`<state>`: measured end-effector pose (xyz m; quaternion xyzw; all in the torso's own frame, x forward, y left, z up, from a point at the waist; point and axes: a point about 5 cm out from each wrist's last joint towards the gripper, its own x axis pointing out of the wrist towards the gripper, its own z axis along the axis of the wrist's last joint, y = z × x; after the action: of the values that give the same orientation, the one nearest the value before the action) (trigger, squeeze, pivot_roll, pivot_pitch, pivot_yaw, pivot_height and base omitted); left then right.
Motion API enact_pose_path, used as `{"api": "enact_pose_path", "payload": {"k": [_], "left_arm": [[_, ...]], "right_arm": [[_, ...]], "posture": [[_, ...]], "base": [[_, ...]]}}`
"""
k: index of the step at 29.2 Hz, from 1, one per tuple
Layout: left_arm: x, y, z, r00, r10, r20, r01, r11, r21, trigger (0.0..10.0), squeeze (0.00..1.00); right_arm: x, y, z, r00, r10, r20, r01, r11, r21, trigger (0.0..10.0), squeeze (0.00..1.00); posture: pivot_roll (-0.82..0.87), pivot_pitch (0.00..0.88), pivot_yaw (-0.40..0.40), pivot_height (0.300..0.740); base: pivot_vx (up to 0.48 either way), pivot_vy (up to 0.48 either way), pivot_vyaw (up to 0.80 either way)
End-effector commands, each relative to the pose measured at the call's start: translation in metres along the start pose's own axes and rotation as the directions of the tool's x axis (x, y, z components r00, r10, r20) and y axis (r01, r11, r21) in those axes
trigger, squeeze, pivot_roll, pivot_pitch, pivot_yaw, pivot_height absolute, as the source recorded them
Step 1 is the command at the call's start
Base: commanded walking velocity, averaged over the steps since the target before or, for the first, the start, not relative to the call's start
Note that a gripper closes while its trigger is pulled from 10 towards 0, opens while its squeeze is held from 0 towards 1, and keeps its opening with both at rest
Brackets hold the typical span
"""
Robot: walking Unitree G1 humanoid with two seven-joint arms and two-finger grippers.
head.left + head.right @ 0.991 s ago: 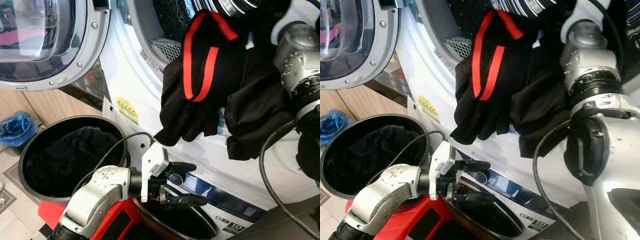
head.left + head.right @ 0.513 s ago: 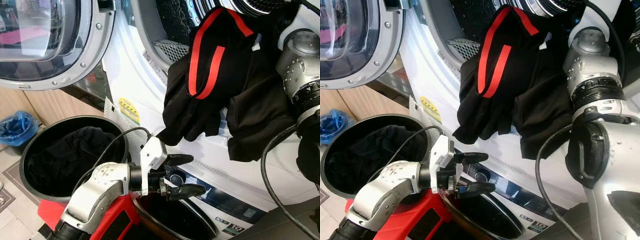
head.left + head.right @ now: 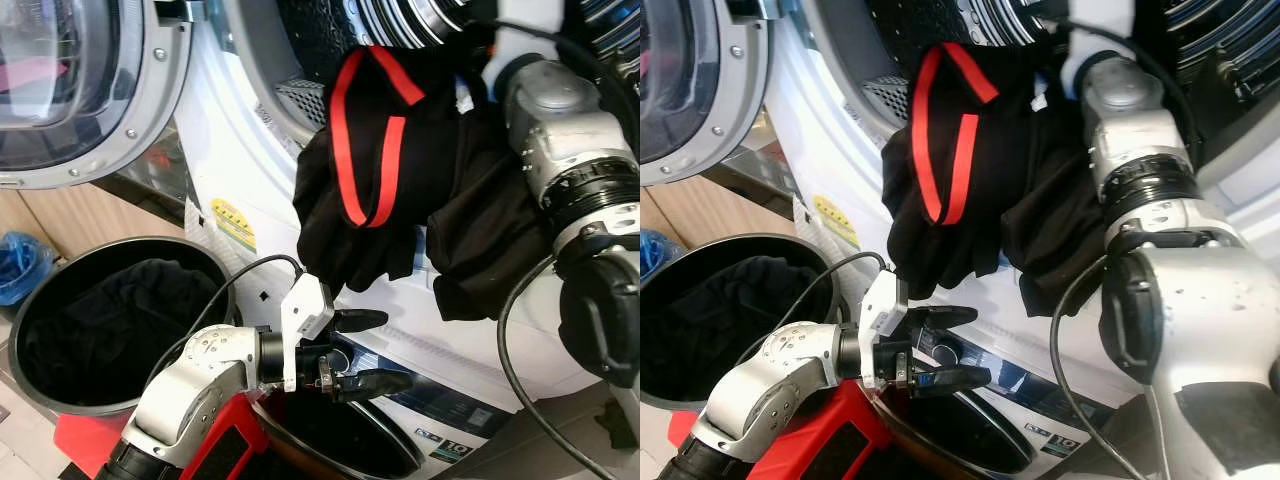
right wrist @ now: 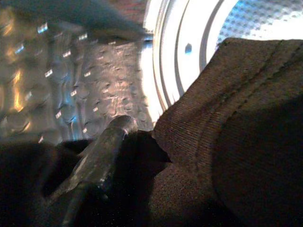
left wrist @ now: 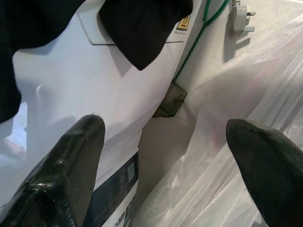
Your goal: Clothes washing
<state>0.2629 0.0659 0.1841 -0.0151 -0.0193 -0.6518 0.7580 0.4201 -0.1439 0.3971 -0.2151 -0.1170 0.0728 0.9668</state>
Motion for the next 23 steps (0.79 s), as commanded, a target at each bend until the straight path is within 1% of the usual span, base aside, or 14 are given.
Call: {"api": "enact_pose_path", "payload": {"k": [1,2,3,4,8,11,12,14,16,17,19,20,22,23], "left_arm": [[0.004,-0.004,0.001,1.0,-0.032,0.002,0.032,0.999,-0.005,10.0,0.0],[0.004,-0.005,0.001,0.999,-0.032,0.002,0.032,0.999,-0.005,10.0,0.0],[0.004,-0.005,0.001,0.999,-0.034,0.003,0.034,0.999,-0.007,10.0,0.0],[0.004,-0.005,0.001,0.999,-0.035,0.003,0.035,0.999,-0.009,10.0,0.0],[0.004,-0.006,0.0,0.999,-0.042,0.005,0.042,0.999,-0.021,10.0,0.0],[0.004,-0.007,0.0,0.999,-0.048,0.008,0.048,0.998,-0.027,10.0,0.0],[0.005,-0.008,0.0,0.999,-0.052,0.009,0.052,0.998,-0.03,10.0,0.0],[0.005,-0.008,0.0,0.999,-0.054,0.01,0.054,0.998,-0.031,10.0,0.0],[0.005,-0.009,0.0,0.998,-0.061,0.014,0.061,0.997,-0.038,10.0,0.0],[0.005,-0.009,0.0,0.998,-0.066,0.015,0.067,0.997,-0.043,10.0,0.0],[0.005,-0.01,0.0,0.997,-0.073,0.014,0.073,0.996,-0.048,10.0,0.0],[0.006,-0.011,0.0,0.997,-0.081,0.015,0.082,0.995,-0.052,10.0,0.0],[0.006,-0.012,0.0,0.996,-0.086,0.017,0.086,0.995,-0.056,10.0,0.0],[0.006,-0.012,0.0,0.996,-0.086,0.018,0.087,0.995,-0.057,10.0,0.0]], "right_arm": [[0.001,0.013,-0.018,0.994,0.074,-0.08,-0.078,0.996,-0.045,10.0,0.0],[0.001,0.012,-0.017,0.994,0.072,-0.08,-0.076,0.996,-0.055,10.0,0.0],[0.001,0.009,-0.01,0.996,0.066,-0.057,-0.068,0.997,-0.035,10.0,0.0],[0.0,0.006,-0.007,0.997,0.063,-0.046,-0.065,0.997,-0.041,10.0,0.0],[-0.003,-0.01,0.009,0.999,0.044,-0.006,-0.044,0.987,-0.157,10.0,0.0],[-0.005,-0.021,0.019,0.999,0.027,0.036,-0.022,0.994,-0.111,10.0,0.0],[-0.006,-0.025,0.025,0.998,0.021,0.065,-0.017,0.998,-0.063,10.0,0.0],[-0.008,-0.027,0.031,0.994,0.042,0.1,-0.043,0.999,0.013,10.0,0.0],[-0.009,-0.03,0.035,0.99,0.058,0.132,-0.075,0.989,0.128,10.0,0.0],[-0.01,-0.031,0.038,0.986,0.073,0.153,-0.102,0.976,0.193,10.0,0.0],[-0.01,-0.031,0.04,0.981,0.087,0.176,-0.133,0.954,0.27,10.0,0.0],[-0.011,-0.032,0.039,0.979,0.092,0.184,-0.156,0.916,0.371,10.0,0.0],[-0.011,-0.033,0.04,0.976,0.105,0.193,-0.181,0.881,0.437,10.0,0.0],[-0.012,-0.034,0.04,0.975,0.11,0.196,-0.187,0.879,0.438,10.0,0.0]], "posture": [[0.08,0.139,-0.081,0.74],[0.08,0.139,-0.081,0.74],[0.08,0.138,-0.083,0.74],[0.08,0.14,-0.08,0.74],[0.07,0.144,-0.082,0.74],[0.07,0.144,-0.082,0.74],[0.06,0.145,-0.081,0.74],[0.06,0.145,-0.081,0.74],[0.06,0.147,-0.08,0.74],[0.05,0.146,-0.078,0.74],[0.05,0.146,-0.078,0.74],[0.05,0.147,-0.078,0.74],[0.05,0.147,-0.078,0.74],[0.05,0.147,-0.078,0.74]], "base": [[0.0,0.0,0.0],[0.0,0.0,0.0],[0.0,0.0,0.0],[0.0,0.0,0.0],[0.0,0.0,0.0],[0.0,0.0,0.0],[0.0,0.0,0.0],[0.0,0.0,0.0],[0.0,0.0,0.0],[0.0,0.0,0.0],[0.0,0.0,0.0],[0.0,0.0,0.0],[0.0,0.0,0.0],[0.0,0.0,0.0]]}}
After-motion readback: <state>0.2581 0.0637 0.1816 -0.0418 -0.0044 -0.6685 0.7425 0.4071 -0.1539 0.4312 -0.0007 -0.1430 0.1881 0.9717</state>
